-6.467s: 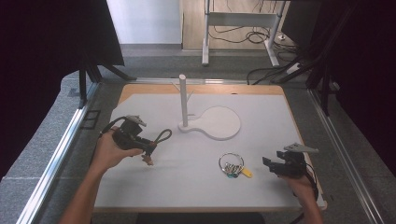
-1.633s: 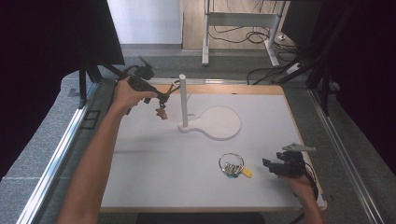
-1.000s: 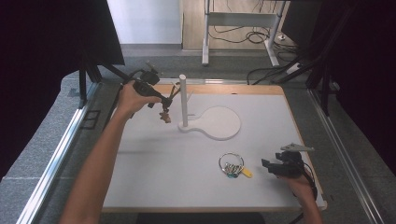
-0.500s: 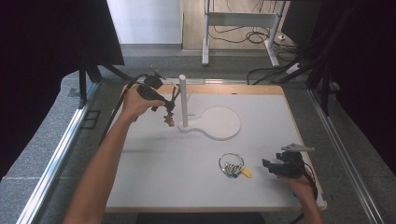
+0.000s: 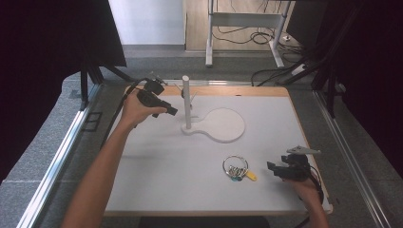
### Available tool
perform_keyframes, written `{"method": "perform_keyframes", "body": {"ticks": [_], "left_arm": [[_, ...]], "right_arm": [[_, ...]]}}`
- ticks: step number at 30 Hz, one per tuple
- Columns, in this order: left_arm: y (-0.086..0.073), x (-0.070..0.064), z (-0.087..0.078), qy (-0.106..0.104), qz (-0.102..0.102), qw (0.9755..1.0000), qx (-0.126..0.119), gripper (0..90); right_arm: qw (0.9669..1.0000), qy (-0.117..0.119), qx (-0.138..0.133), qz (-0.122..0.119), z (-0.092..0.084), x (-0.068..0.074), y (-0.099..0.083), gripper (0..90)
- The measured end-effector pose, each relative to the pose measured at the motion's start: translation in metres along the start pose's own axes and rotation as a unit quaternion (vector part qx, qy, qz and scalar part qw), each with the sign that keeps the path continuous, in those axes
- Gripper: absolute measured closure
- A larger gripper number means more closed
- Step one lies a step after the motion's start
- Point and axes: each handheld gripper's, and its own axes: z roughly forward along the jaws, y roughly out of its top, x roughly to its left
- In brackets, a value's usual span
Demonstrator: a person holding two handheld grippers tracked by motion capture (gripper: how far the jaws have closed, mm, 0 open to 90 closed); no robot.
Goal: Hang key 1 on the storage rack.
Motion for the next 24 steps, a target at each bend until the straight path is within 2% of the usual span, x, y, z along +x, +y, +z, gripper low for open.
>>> {"method": "perform_keyframes", "body": {"ticks": [2,4,5,8,10,11,13,14,17,18,19,20,21,22,24], "left_arm": [[-0.003,-0.002,0.0,0.0,0.004,1.0,-0.003,51.4],[-0.014,-0.007,-0.002,-0.002,0.007,0.9999,-0.009,49.6],[-0.018,-0.008,-0.003,0.001,0.017,0.9998,-0.013,49.1],[-0.027,-0.012,-0.005,-0.005,0.011,0.9996,-0.025,48.0],[-0.041,-0.019,-0.008,-0.008,0.011,0.9991,-0.041,47.6],[-0.041,-0.019,-0.008,-0.008,0.011,0.9991,-0.041,47.1],[-0.055,-0.025,-0.008,-0.006,0.023,0.999,-0.038,46.3],[-0.055,-0.025,-0.008,-0.006,0.023,0.999,-0.038,45.9],[-0.073,-0.034,-0.008,-0.007,0.031,0.9987,-0.041,45.0],[-0.073,-0.034,-0.008,-0.007,0.031,0.9987,-0.041,44.8],[-0.083,-0.04,-0.008,-0.007,0.031,0.9984,-0.047,44.7],[-0.083,-0.04,-0.008,-0.007,0.031,0.9984,-0.047,44.7],[-0.093,-0.046,-0.007,0.0,0.033,0.9982,-0.049,44.7],[-0.093,-0.046,-0.007,0.0,0.033,0.9982,-0.049,44.7],[-0.108,-0.053,-0.004,0.007,0.037,0.9981,-0.048,44.8]], "right_arm": [[1.0,0.001,0.0,0.0,0.0,0.0,0.0,28.7],[1.0,0.004,-0.005,-0.004,-0.001,0.001,0.0,28.6],[1.0,0.006,-0.005,-0.005,-0.002,0.001,0.0,28.3],[0.9998,0.014,-0.012,-0.005,-0.002,0.003,0.001,27.8],[0.9997,0.018,-0.014,-0.005,-0.003,0.004,0.002,27.8],[0.9997,0.018,-0.014,-0.005,-0.003,0.004,0.002,27.8],[0.9995,0.024,-0.018,-0.008,-0.003,0.005,0.003,28.0],[0.9995,0.024,-0.018,-0.008,-0.003,0.005,0.003,28.0],[0.9994,0.027,-0.019,-0.011,-0.004,0.006,0.004,28.2],[0.9994,0.027,-0.019,-0.011,-0.004,0.006,0.004,28.2],[0.9992,0.029,-0.02,-0.016,-0.003,0.006,0.004,28.2],[0.9992,0.029,-0.02,-0.016,-0.003,0.006,0.004,28.2],[0.9991,0.033,-0.018,-0.022,-0.002,0.008,0.004,28.0],[0.999,0.035,-0.017,-0.025,-0.002,0.008,0.004,28.0],[0.9989,0.037,-0.016,-0.023,-0.001,0.008,0.004,28.0]]}}
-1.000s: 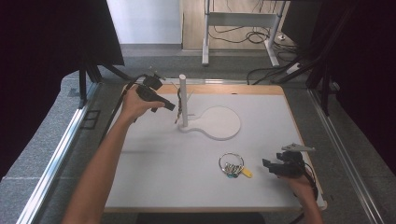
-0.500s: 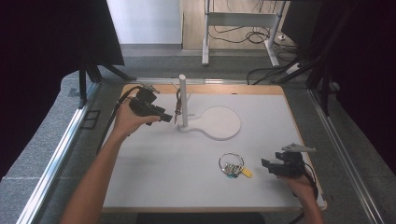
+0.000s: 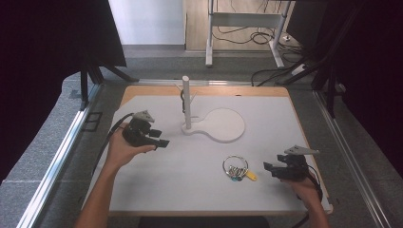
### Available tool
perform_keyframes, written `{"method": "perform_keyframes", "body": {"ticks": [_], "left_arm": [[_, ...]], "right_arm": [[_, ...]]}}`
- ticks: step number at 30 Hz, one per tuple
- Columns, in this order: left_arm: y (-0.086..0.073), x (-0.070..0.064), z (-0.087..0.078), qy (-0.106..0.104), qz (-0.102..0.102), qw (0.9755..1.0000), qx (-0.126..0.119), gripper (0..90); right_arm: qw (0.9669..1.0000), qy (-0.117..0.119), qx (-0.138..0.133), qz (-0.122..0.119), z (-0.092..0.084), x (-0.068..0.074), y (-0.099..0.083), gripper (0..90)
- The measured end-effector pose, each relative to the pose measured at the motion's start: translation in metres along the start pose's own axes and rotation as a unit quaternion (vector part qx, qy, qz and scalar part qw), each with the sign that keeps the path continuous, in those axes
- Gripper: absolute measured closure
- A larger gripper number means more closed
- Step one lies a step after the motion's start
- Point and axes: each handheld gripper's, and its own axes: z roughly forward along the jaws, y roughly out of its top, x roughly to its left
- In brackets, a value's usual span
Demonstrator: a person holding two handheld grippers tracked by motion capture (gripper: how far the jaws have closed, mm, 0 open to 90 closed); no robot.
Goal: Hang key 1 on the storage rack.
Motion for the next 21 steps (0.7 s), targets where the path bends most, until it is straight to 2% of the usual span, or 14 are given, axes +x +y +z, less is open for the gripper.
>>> {"method": "perform_keyframes", "body": {"ticks": [7,13,15,17,21], "left_arm": [[-0.026,-0.017,0.013,0.023,0.017,0.9988,0.04,44.7],[-0.04,-0.025,0.023,0.02,0.021,0.9982,0.052,44.6],[-0.041,-0.027,0.023,0.018,0.025,0.9982,0.052,44.4],[-0.044,-0.033,0.025,-0.001,0.026,0.9988,0.042,44.4],[-0.048,-0.042,0.034,-0.014,0.035,0.9977,0.056,44.4]], "right_arm": [[0.9999,-0.009,0.004,0.007,0.001,0.0,0.001,28.5],[0.9999,-0.009,0.008,0.008,0.002,0.0,0.0,28.6],[0.9999,-0.01,0.008,0.006,0.002,0.001,0.0,28.6],[0.9999,-0.011,0.009,0.006,0.002,0.001,0.0,28.6],[0.9999,-0.012,0.009,0.004,0.002,0.002,0.0,28.6]]}}
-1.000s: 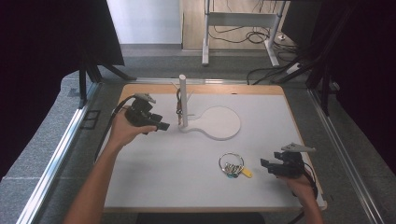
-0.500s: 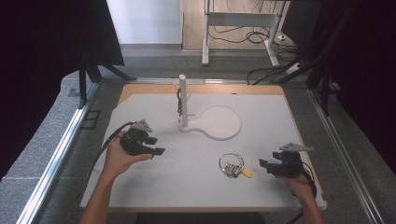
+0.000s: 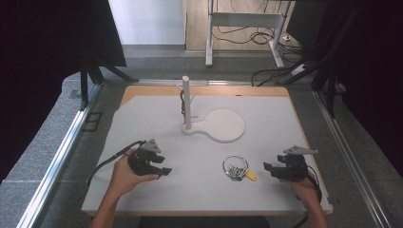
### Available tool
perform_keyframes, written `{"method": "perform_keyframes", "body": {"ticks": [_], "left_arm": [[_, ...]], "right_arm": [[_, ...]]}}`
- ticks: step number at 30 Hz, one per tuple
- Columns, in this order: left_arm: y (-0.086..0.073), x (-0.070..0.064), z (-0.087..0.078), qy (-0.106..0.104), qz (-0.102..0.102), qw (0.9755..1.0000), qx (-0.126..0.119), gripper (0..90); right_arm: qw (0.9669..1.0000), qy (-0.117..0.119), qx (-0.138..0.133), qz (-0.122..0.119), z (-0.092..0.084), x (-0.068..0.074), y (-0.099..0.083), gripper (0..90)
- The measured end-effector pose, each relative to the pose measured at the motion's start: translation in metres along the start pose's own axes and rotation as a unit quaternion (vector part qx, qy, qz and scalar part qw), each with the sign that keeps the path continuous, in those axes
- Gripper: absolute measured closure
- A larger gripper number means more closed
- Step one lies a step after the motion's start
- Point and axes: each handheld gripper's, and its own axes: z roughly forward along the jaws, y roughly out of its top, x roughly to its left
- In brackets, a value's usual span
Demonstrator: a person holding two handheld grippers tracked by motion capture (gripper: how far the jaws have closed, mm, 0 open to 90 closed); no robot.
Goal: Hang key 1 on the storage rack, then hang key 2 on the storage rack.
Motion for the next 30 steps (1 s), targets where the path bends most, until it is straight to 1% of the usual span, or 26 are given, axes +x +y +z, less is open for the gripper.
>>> {"method": "perform_keyframes", "body": {"ticks": [2,5,6,8,11,12,14,17,18,19,20,21,22,23,24,26,27,28,29,30], "left_arm": [[-0.001,-0.001,0.003,0.002,0.0,1.0,0.003,44.5],[-0.001,-0.002,0.003,0.004,-0.002,1.0,0.002,44.5],[-0.001,-0.001,0.001,0.006,0.001,1.0,0.001,44.5],[-0.003,-0.003,-0.002,0.005,-0.003,1.0,-0.008,44.3],[-0.003,-0.003,-0.002,0.006,0.0,1.0,-0.003,43.9],[-0.004,-0.004,-0.002,0.01,0.0,0.9999,0.0,43.9],[-0.004,-0.004,-0.001,0.004,-0.001,1.0,-0.005,44.0],[-0.004,-0.003,-0.001,0.002,-0.001,1.0,-0.004,44.0],[-0.005,-0.002,0.002,-0.01,-0.009,0.9999,-0.008,44.1],[-0.005,-0.002,0.002,-0.01,-0.009,0.9999,-0.008,44.0],[-0.009,0.001,0.005,-0.02,-0.022,0.9995,-0.009,44.0],[-0.01,0.002,0.006,-0.014,-0.024,0.9996,-0.004,44.1],[-0.011,0.003,0.006,-0.003,-0.017,0.9998,0.002,44.1],[-0.011,0.003,0.006,-0.003,-0.017,0.9998,0.002,44.2],[-0.011,0.004,0.004,-0.004,-0.016,0.9999,-0.002,44.2],[-0.011,0.004,0.003,-0.005,-0.016,0.9999,-0.004,44.2],[-0.011,0.005,0.003,-0.004,-0.018,0.9998,-0.007,44.2],[-0.01,0.006,0.003,-0.004,-0.012,0.9999,-0.003,44.3],[-0.01,0.006,0.003,-0.004,-0.012,0.9999,-0.003,44.2],[-0.011,0.006,0.004,-0.003,-0.014,0.9999,-0.001,44.2]], "right_arm": [[1.0,0.0,0.001,0.001,0.0,0.0,0.0,28.6],[1.0,0.0,0.0,-0.002,0.0,0.001,0.001,28.6],[1.0,0.0,-0.001,-0.002,-0.001,0.001,0.002,28.6],[0.9999,-0.002,-0.01,-0.004,-0.008,0.003,0.005,28.8],[0.9999,-0.005,-0.015,-0.007,-0.011,0.003,0.006,28.9],[0.9999,-0.006,-0.013,-0.007,-0.012,0.003,0.007,29.2],[0.9999,-0.006,-0.008,-0.007,-0.012,0.003,0.008,29.6],[1.0,-0.003,-0.005,-0.005,-0.012,0.005,0.011,31.7],[1.0,0.0,-0.003,-0.005,-0.012,0.008,0.014,33.9],[1.0,0.0,-0.003,-0.005,-0.012,0.008,0.014,33.9],[0.9998,0.007,0.007,-0.015,-0.012,0.012,0.019,34.9],[0.9997,0.011,0.013,-0.019,-0.012,0.013,0.021,35.5],[0.9995,0.016,0.018,-0.022,-0.013,0.015,0.023,36.1],[0.9995,0.016,0.018,-0.022,-0.013,0.015,0.023,36.1],[0.9988,0.024,0.03,-0.029,-0.013,0.018,0.028,37.5],[0.9977,0.026,0.048,-0.039,-0.012,0.021,0.034,38.8],[0.9977,0.026,0.048,-0.039,-0.012,0.021,0.034,38.8],[0.9961,0.028,0.068,-0.05,-0.01,0.026,0.041,39.7],[0.9961,0.028,0.068,-0.05,-0.01,0.026,0.041,39.7],[0.9949,0.029,0.078,-0.057,-0.008,0.028,0.046,40.2]]}}
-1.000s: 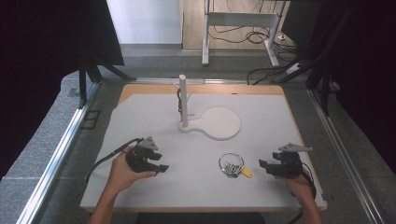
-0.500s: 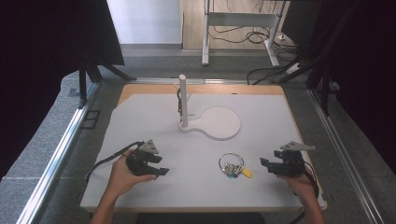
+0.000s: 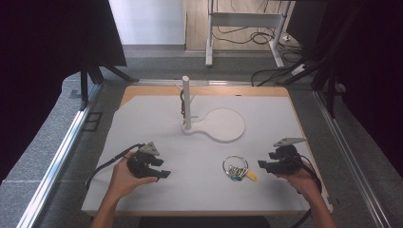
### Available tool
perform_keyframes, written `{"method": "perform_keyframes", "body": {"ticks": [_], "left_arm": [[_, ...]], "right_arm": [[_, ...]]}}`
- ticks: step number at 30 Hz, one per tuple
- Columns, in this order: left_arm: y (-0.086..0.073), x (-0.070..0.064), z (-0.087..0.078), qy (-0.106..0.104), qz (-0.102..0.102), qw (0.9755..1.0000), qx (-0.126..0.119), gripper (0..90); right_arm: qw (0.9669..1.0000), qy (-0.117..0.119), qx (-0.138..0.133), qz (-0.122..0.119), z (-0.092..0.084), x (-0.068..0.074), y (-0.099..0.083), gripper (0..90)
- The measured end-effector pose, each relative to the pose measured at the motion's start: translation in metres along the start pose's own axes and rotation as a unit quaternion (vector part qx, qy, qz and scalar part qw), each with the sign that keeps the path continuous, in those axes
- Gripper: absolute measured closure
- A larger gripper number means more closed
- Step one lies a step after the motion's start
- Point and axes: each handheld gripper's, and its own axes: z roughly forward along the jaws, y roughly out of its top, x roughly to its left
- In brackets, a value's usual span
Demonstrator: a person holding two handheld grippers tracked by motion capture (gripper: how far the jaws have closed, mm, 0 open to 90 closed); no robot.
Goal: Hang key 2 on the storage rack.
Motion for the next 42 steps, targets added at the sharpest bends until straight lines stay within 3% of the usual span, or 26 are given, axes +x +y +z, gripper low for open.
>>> {"method": "perform_keyframes", "body": {"ticks": [4,6,7,8,14,21,36,42], "left_arm": [[-0.001,-0.002,-0.004,-0.004,-0.003,0.9999,-0.01,44.2],[-0.001,-0.002,-0.007,-0.005,-0.005,0.9999,-0.012,44.2],[-0.001,-0.002,-0.007,-0.005,-0.005,0.9999,-0.012,44.2],[-0.002,-0.002,-0.009,-0.002,-0.003,1.0,-0.008,44.1],[-0.003,-0.003,-0.01,-0.002,0.002,1.0,-0.003,43.9],[-0.004,-0.003,-0.01,0.001,0.001,1.0,-0.002,43.8],[-0.004,-0.006,-0.003,0.003,0.003,0.9999,0.013,43.3],[-0.004,-0.007,-0.002,0.004,0.006,0.9999,0.015,43.1]], "right_arm": [[0.998,0.018,0.057,-0.02,0.009,0.009,0.028,43.6],[0.9959,0.015,0.082,-0.033,0.013,0.015,0.039,44.0],[0.9959,0.015,0.082,-0.033,0.013,0.015,0.039,44.0],[0.994,0.008,0.098,-0.048,0.016,0.021,0.051,44.5],[0.9879,0.0,0.149,-0.044,0.033,0.028,0.073,48.1],[0.9821,-0.005,0.185,-0.037,0.051,0.028,0.075,53.2],[0.9634,-0.01,0.264,-0.043,0.086,0.035,0.07,72.0],[0.9615,-0.01,0.272,-0.038,0.087,0.038,0.071,81.8]]}}
